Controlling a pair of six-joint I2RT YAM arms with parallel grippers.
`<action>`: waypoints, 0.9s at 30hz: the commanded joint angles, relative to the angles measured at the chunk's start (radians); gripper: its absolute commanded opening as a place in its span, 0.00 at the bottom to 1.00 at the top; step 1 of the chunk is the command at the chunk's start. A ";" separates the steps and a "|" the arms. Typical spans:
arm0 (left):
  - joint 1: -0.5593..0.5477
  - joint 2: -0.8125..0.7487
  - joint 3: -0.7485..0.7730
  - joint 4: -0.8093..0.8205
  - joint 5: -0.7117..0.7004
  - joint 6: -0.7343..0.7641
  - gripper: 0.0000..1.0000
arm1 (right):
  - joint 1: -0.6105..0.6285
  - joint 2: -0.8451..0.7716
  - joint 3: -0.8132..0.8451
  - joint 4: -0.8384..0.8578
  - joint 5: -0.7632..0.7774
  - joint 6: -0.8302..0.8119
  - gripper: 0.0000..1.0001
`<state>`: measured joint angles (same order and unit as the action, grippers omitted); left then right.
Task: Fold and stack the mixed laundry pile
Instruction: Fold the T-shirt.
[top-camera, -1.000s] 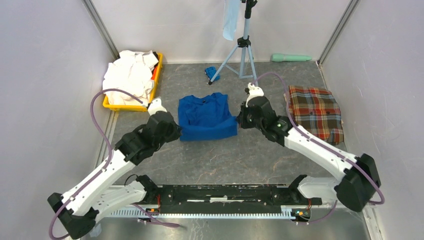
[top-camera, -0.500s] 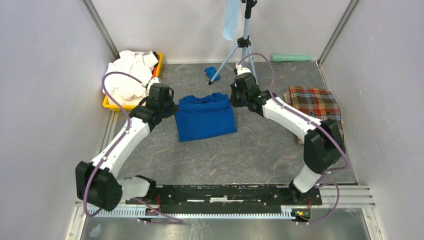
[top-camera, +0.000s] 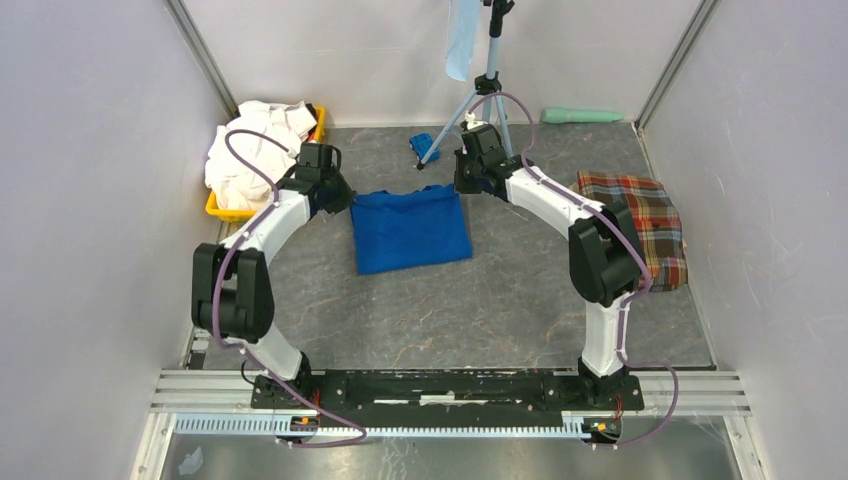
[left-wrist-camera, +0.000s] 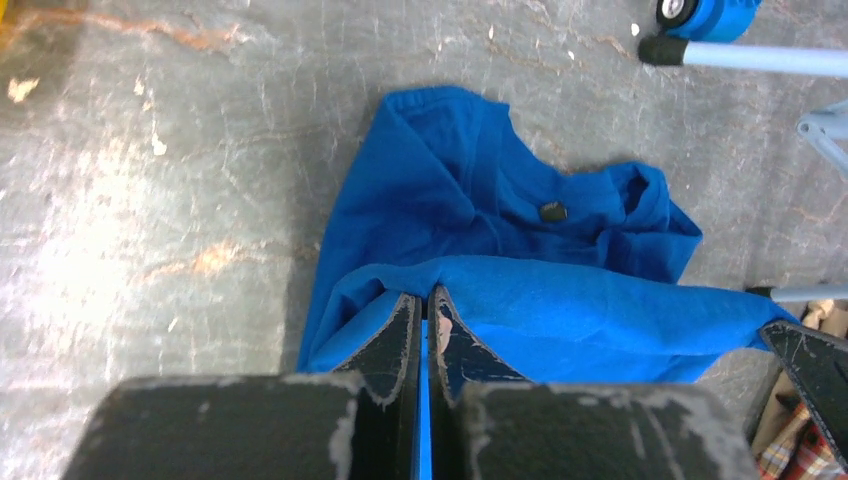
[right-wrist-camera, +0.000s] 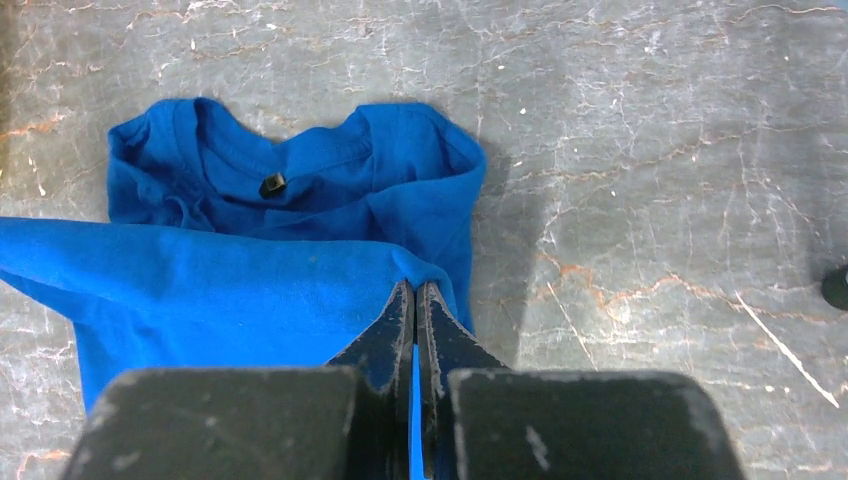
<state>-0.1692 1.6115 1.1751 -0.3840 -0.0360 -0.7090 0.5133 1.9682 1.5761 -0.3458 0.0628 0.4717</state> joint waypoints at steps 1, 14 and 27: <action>0.025 0.085 0.089 0.067 0.076 0.040 0.02 | -0.025 0.059 0.084 0.015 -0.040 -0.009 0.00; 0.043 0.280 0.191 0.084 0.101 0.043 0.02 | -0.064 0.228 0.196 0.047 -0.125 0.009 0.00; 0.042 0.332 0.475 -0.173 -0.022 0.072 0.72 | -0.082 0.188 0.331 0.054 -0.187 -0.042 0.51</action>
<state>-0.1291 1.9949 1.5272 -0.4469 0.0269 -0.6964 0.4416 2.2601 1.8713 -0.3305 -0.1055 0.4675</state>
